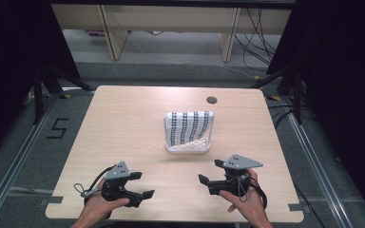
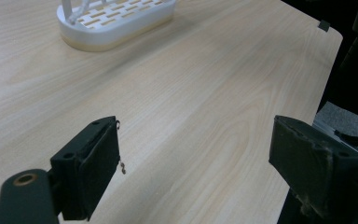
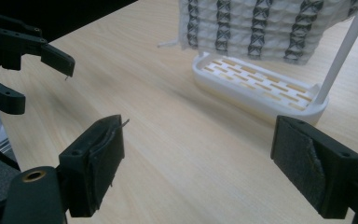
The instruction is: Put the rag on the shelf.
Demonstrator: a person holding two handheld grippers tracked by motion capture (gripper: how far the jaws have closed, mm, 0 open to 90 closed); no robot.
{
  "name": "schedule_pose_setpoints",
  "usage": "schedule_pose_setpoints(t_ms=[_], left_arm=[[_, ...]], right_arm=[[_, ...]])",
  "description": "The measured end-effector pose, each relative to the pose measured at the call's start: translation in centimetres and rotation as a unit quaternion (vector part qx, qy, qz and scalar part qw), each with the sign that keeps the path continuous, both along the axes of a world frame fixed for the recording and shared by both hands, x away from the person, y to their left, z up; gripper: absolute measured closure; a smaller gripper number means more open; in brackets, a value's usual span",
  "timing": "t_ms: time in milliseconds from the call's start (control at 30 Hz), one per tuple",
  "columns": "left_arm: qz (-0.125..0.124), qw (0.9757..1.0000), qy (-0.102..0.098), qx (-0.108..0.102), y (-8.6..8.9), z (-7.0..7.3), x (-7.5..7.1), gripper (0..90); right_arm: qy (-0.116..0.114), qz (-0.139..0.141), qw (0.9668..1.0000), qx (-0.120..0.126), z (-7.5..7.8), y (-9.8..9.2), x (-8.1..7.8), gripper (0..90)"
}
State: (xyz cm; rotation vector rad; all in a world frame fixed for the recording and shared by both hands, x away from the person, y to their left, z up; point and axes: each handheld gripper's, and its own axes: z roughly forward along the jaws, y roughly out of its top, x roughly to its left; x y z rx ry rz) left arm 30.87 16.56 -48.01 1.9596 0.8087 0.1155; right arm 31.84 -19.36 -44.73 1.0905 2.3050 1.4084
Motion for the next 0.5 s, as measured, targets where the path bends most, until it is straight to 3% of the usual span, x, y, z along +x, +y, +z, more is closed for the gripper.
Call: schedule_pose_setpoints(t_ms=[67,133,200,367,400,433,467,500], left_arm=[[-0.011,0.9999,0.001,0.011,0.1,-0.1,-0.1,15.3],[-0.008,0.9999,0.003,0.009,0.0,-0.3,-0.4,15.3],[-0.009,0.9999,0.001,0.012,-0.1,-0.5,-0.6,15.3],[-0.014,0.9995,-0.004,0.026,-0.1,-0.6,-1.5,15.3],[-0.014,0.9996,-0.005,0.024,-0.1,-0.7,-1.6,15.3],[-0.019,0.9994,-0.008,0.029,-0.1,-0.6,-1.8,15.3],[-0.014,0.9996,-0.007,0.025,-0.2,-0.7,-1.9,15.3],[-0.017,0.9993,-0.010,0.030,-0.1,-0.8,-2.0,15.3]], right_arm=[[0.005,0.003,1.0000,0.003,-0.2,0.0,-0.4,18.2],[-0.005,0.010,0.9999,-0.006,-0.2,-0.1,-0.4,18.1],[0.006,0.004,1.0000,0.002,-0.4,-0.1,-0.9,18.0],[0.000,0.006,0.9999,-0.009,-0.8,-0.5,-1.5,17.8],[0.010,-0.001,0.9999,-0.010,-0.9,-0.6,-1.8,17.8],[0.001,0.006,1.0000,-0.005,-1.1,-0.7,-1.7,17.8],[0.015,-0.001,0.9999,-0.003,-1.1,-0.6,-2.1,17.8],[0.004,0.014,0.9999,-0.008,-1.3,-0.8,-1.9,17.7]])
